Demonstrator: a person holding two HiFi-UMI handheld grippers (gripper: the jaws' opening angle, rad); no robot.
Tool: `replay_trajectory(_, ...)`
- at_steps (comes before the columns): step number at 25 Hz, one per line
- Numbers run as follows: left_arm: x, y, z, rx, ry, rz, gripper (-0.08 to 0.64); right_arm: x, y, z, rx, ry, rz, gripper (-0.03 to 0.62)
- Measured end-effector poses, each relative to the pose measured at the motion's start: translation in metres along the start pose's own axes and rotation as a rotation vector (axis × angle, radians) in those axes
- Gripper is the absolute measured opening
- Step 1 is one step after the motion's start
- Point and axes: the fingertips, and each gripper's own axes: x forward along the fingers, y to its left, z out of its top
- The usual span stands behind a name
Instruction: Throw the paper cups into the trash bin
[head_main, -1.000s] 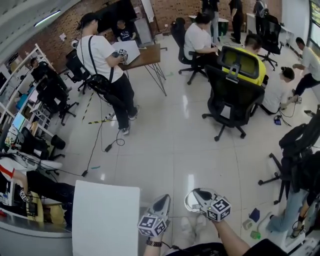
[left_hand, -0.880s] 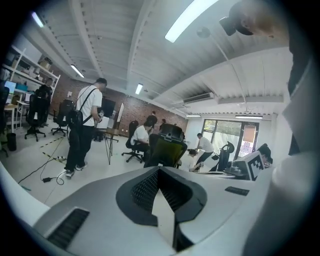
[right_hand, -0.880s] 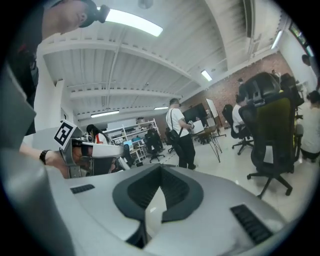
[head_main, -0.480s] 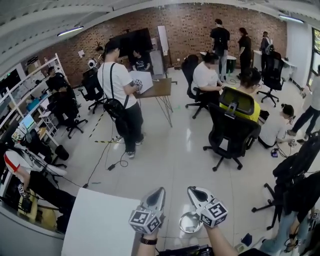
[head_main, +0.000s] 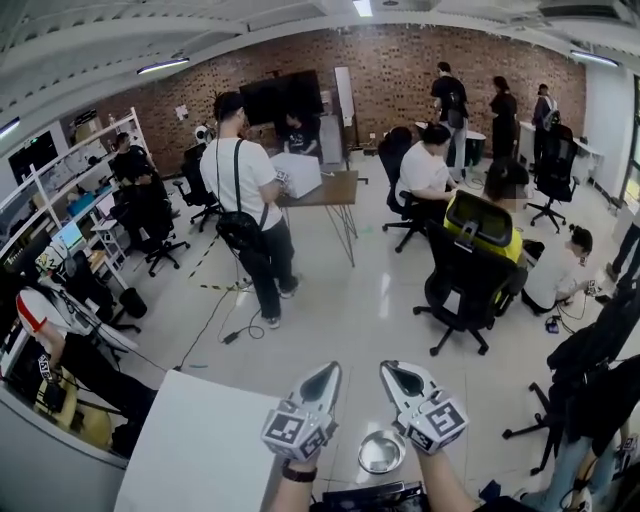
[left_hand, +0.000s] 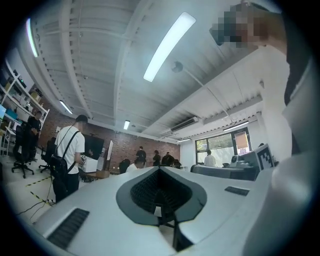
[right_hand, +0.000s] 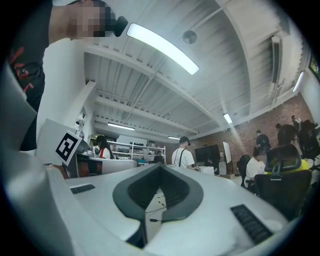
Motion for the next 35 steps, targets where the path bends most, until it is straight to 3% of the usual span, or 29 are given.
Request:
replay_trajectory(14,-0.007,-0.005,-0.010,0.005,-0.006,-0.013,0.002,-0.003,0.012,-0.003,-0.014,-0.022,0.026,0.003)
replay_trajectory(18,-0.009,-0.016,-0.002,0.032,-0.062,-0.069,0.002,0.001,0.011,0.001,-0.023,-0.030,0.039,0.003)
replay_trajectory(21,0.002,-0.021,0.001,0.058,-0.054,-0.089,0.002,0.003,0.007,0.008,-0.033,-0.050,0.045,0.003)
replay_trajectory(29,-0.013,-0.013,-0.010,0.014,0.038,-0.029,0.002,0.013,0.025,-0.001,0.001,0.002,0.071,0.003)
replay_trajectory(35,-0.006,-0.011,-0.017,0.006,0.000,-0.027,0.002,0.015,0.019,-0.006,0.014,0.013,0.093,0.003)
